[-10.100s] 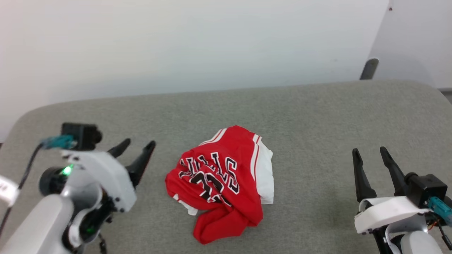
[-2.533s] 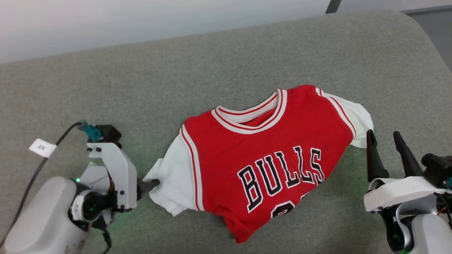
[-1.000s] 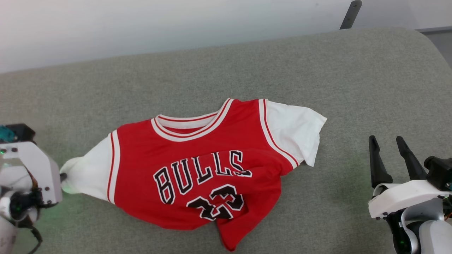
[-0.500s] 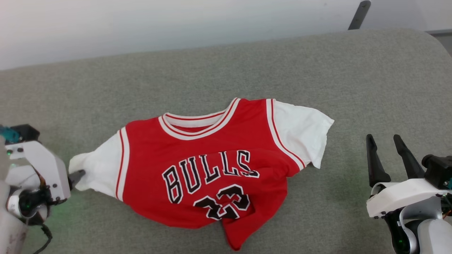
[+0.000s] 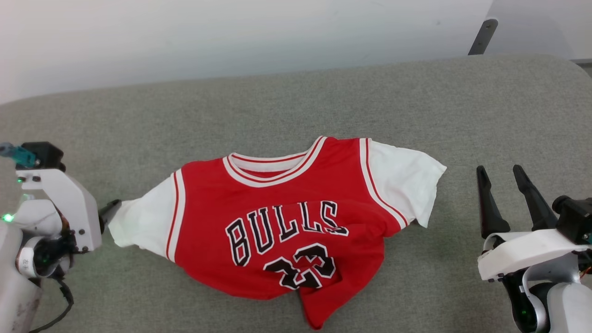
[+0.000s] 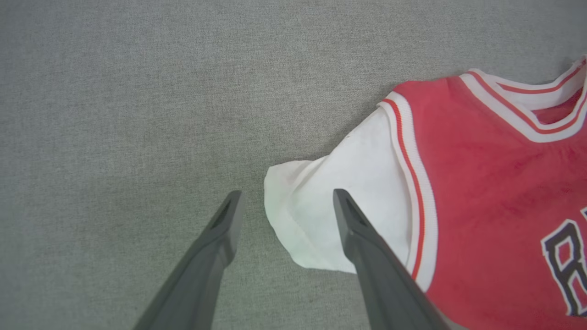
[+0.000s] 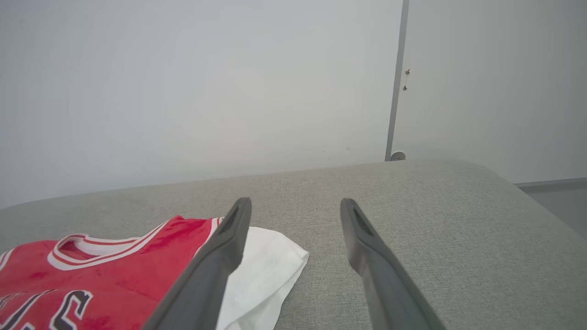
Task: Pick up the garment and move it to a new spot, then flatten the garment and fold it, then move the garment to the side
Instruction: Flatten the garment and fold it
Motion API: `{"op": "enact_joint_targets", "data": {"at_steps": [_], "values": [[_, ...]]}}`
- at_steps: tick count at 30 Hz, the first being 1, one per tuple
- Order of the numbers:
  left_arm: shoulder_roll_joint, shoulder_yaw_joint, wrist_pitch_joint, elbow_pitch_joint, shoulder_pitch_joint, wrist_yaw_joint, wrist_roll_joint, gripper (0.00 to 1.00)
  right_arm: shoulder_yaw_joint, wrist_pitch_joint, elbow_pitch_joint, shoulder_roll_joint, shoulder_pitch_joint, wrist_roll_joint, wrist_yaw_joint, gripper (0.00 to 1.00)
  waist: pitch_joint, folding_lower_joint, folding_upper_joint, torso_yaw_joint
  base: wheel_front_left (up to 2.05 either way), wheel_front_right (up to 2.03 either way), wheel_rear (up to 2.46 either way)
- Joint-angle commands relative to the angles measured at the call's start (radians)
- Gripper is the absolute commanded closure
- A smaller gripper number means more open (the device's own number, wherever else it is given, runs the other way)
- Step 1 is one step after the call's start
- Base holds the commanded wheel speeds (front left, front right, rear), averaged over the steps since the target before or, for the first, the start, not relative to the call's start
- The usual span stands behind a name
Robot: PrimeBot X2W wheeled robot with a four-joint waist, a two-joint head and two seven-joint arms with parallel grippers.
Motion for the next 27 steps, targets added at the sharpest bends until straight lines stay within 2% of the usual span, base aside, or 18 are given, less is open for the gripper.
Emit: {"op": "enact_joint_targets", "data": {"at_steps": [1, 14, 20, 21, 22, 23, 24, 25, 26, 27], "values": [[0.0, -0.004, -0.005, 0.004, -0.005, 0.006, 0.012, 0.0, 0.005, 0.006, -0.014, -0.004, -0.003, 0.002, -0.001, 0.0, 0.004, -0.0001, 0.0, -0.002, 0.0, 0.0, 0.0], [-0.013, -0.018, 0.019, 0.147, -0.052, -0.004, 0.006, 0.0, 0.016, 0.038, -0.1, -0.016, -0.007, 0.007, -0.001, 0.0, 0.071, -0.0001, 0.0, -0.041, 0.0, 0.0, 0.0], [-0.046, -0.018, 0.031, 0.234, -0.073, -0.018, -0.024, 0.0, 0.011, 0.063, -0.131, -0.02, -0.003, 0.0, -0.001, 0.0, 0.09, -0.0001, 0.0, -0.038, 0.0, 0.0, 0.0], [-0.051, -0.021, 0.032, 0.247, -0.077, -0.022, -0.023, 0.05, 0.013, 0.07, -0.135, -0.022, -0.005, 0.0, -0.001, 0.0, 0.093, -0.0001, 0.0, -0.036, 0.0, 0.0, 0.0], [-0.051, -0.021, 0.032, 0.247, -0.077, -0.022, -0.023, 0.05, 0.013, 0.07, -0.135, -0.022, -0.005, 0.0, -0.001, 0.0, 0.093, -0.0001, 0.0, -0.036, 0.0, 0.0, 0.0], [-0.058, -0.023, 0.037, 0.262, -0.081, -0.027, -0.029, 0.19, 0.018, 0.078, -0.139, -0.024, -0.008, 0.001, -0.001, 0.0, 0.096, -0.0001, 0.0, -0.035, 0.0, 0.0, 0.0], [-0.064, -0.024, 0.045, 0.279, -0.083, -0.031, -0.034, 0.43, 0.026, 0.087, -0.143, -0.027, -0.011, 0.006, -0.001, 0.0, 0.098, -0.0001, 0.0, -0.033, 0.0, 0.0, 0.0], [-0.068, -0.032, 0.053, 0.291, -0.086, -0.038, -0.034, 0.62, 0.033, 0.096, -0.147, -0.029, -0.015, 0.012, -0.001, 0.0, 0.1, -0.0001, 0.0, -0.032, 0.0, 0.0, 0.0], [-0.075, -0.033, 0.064, 0.304, -0.089, -0.045, -0.043, 1.0, 0.034, 0.106, -0.151, -0.031, -0.017, 0.016, -0.001, 0.0, 0.102, -0.0001, 0.0, -0.031, 0.0, 0.0, 0.0], [-0.082, -0.03, 0.072, 0.315, -0.091, -0.051, -0.053, 1.0, 0.039, 0.115, -0.155, -0.036, -0.019, 0.017, -0.001, 0.0, 0.103, -0.0001, 0.0, -0.029, 0.0, 0.0, 0.0]]}}
